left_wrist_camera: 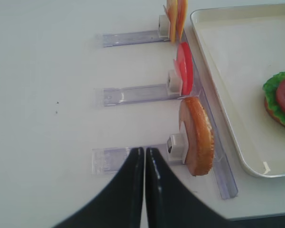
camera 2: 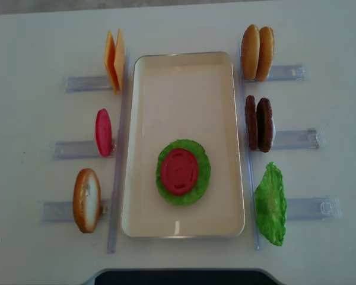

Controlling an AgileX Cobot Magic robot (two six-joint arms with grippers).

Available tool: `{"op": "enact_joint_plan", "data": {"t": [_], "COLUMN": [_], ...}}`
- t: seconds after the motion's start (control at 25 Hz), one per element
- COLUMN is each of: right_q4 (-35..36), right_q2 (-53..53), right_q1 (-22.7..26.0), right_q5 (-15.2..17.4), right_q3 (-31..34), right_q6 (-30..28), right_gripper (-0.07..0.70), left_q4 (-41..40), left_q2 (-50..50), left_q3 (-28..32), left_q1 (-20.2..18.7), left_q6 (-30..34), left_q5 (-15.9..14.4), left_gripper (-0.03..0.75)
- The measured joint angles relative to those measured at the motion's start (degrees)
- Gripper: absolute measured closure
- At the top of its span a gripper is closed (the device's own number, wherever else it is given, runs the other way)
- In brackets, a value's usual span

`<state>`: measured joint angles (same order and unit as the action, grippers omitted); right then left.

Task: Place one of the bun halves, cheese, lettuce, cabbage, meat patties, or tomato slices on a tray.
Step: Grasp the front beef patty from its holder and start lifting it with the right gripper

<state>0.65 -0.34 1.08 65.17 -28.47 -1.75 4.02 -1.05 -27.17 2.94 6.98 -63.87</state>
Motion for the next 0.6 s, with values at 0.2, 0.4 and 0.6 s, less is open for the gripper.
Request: {"op": "enact_joint_plan", "data": {"t": [0.2, 0.4, 0.6], "right_q4": [0.0, 0.1, 0.1], "right_q2": [7.7, 19.9, 32.6], "right_q1": [0.0, 0.0, 0.0], "right_q5": [-0.3, -1.7, -2.2], "right_q3": [-0.7, -5.9, -13.6], "right_q6": [0.0, -0.1, 0.5], "right_gripper": [0.097, 0.097, 0.097], "left_q4": [0.0, 0.0, 0.0], "left_q2": [0.0, 0.0, 0.0], "left_q3": [0.0, 0.0, 0.0], "left_q1": [0.0, 0.0, 0.0], "left_q6": [0.0, 0.0, 0.0], "left_q5": [0.0, 0.0, 0.1], "left_gripper": [0.715, 0.715, 0.715]}}
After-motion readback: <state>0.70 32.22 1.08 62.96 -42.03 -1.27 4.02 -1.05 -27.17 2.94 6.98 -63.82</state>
